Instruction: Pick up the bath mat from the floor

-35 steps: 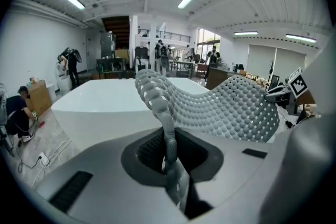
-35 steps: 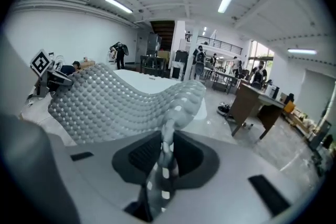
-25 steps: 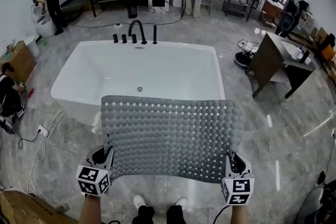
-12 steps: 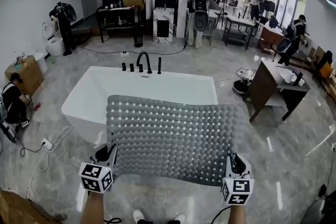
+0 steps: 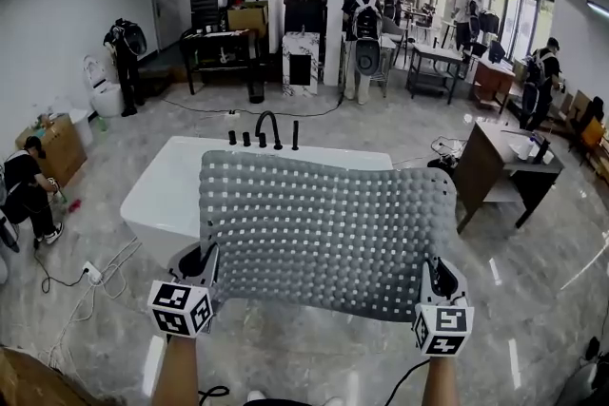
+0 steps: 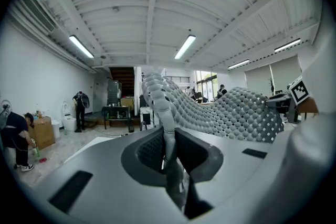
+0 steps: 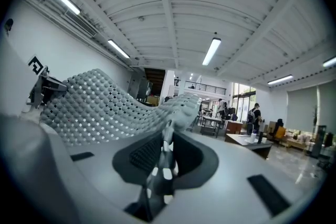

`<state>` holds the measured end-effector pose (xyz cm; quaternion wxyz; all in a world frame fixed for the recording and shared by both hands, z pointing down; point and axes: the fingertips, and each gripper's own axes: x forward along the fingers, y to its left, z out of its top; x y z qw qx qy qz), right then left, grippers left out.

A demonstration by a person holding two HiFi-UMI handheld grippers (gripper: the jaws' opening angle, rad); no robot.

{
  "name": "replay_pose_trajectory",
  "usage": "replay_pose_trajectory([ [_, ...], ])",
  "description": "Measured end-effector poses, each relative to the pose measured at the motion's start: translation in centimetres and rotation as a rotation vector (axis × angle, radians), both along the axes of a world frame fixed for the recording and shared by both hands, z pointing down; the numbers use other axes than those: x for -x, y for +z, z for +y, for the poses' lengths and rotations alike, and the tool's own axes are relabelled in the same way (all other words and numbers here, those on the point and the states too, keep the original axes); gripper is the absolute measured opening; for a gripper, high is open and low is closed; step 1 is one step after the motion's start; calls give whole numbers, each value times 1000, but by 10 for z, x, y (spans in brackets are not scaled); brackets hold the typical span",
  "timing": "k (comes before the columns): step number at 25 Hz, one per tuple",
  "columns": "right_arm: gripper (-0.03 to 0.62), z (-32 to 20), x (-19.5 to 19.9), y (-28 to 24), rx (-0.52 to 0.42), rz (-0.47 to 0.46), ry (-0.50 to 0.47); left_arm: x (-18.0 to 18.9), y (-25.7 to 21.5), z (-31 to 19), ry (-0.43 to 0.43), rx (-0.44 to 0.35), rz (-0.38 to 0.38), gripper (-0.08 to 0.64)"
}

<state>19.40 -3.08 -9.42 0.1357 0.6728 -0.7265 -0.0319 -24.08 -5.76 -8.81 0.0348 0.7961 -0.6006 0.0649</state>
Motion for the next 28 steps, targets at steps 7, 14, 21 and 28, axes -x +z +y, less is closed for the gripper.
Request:
replay_pose_trajectory([
  [7,71,-2,5,-8,-21,8,1,1,-5,-1,4,-14,1,46],
  [14,71,2,8,-5,-19,17,-1,1,1,1,17,-13,10,46],
  [21,71,2,10,-12,-26,24,-3,2,-5,1,21,-16,19,46],
  [28,71,8,16,-17,-39,16,-2,6,-13,8,35,-41,23,46],
])
